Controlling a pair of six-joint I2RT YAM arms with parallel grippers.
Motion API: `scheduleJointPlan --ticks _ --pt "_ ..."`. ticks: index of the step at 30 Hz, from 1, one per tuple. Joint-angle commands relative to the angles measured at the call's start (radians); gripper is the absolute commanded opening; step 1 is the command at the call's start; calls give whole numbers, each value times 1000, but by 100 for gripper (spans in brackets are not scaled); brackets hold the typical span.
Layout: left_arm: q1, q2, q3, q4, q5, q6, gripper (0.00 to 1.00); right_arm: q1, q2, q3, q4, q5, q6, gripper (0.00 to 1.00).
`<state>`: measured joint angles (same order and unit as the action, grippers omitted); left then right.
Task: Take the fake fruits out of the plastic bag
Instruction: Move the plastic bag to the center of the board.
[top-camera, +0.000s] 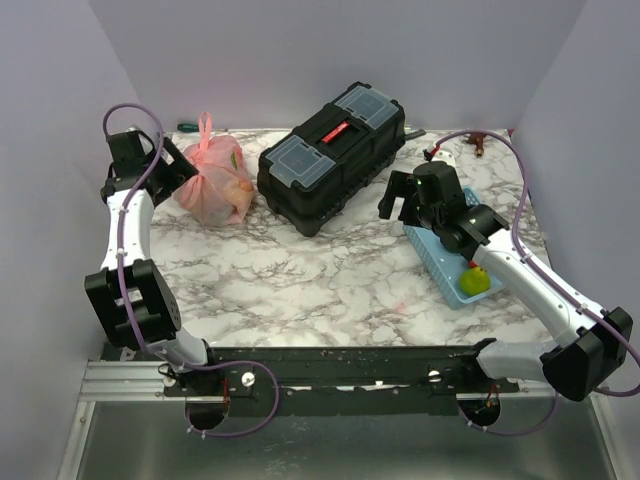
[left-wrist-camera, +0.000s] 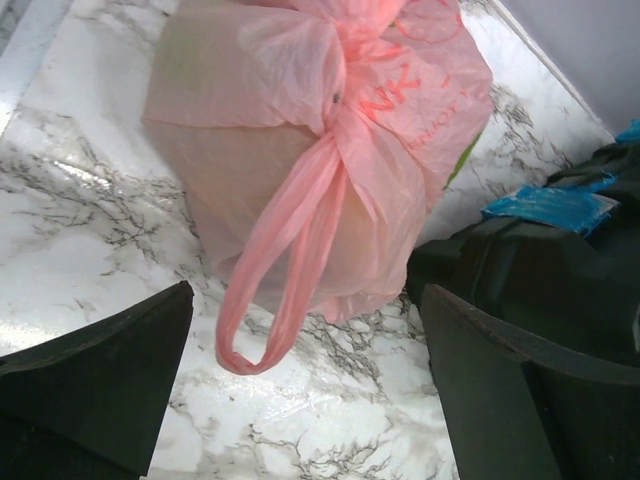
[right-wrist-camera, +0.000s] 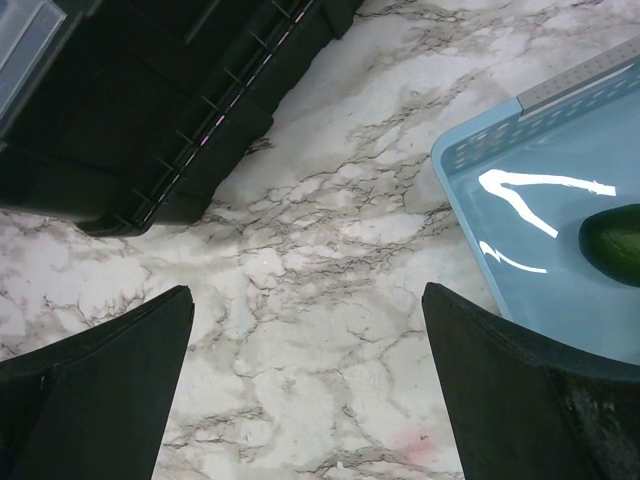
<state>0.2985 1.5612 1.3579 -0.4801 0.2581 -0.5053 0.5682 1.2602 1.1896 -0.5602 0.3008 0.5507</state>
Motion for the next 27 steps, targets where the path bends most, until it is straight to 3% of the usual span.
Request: scheduleJointPlan --ticks 1,5,10,12,15,19,21,24,27 --pt "39 48 23 -55 -66 -72 95 4 -2 -2 8 -7 11 100" --pt "58 132 30 -31 146 -167 91 4 5 -9 20 -15 17 100" --pt "56 139 -61 110 267 -253 88 5 22 -11 17 -22 21 100" --pt "56 151 -78 160 341 -291 80 4 33 -3 11 -20 24 100" --pt "56 152 -103 211 403 -326 60 4 43 -5 19 -34 30 100" --pt "56 144 -123 221 409 -343 21 4 70 28 0 -60 39 100" --pt "54 143 -128 245 450 -375 7 4 80 34 -2 -71 41 100" --pt "38 100 -198 320 485 -441 0 4 95 18 15 -130 47 100" --pt "13 44 -284 382 493 -482 0 4 126 34 -7 -252 62 100"
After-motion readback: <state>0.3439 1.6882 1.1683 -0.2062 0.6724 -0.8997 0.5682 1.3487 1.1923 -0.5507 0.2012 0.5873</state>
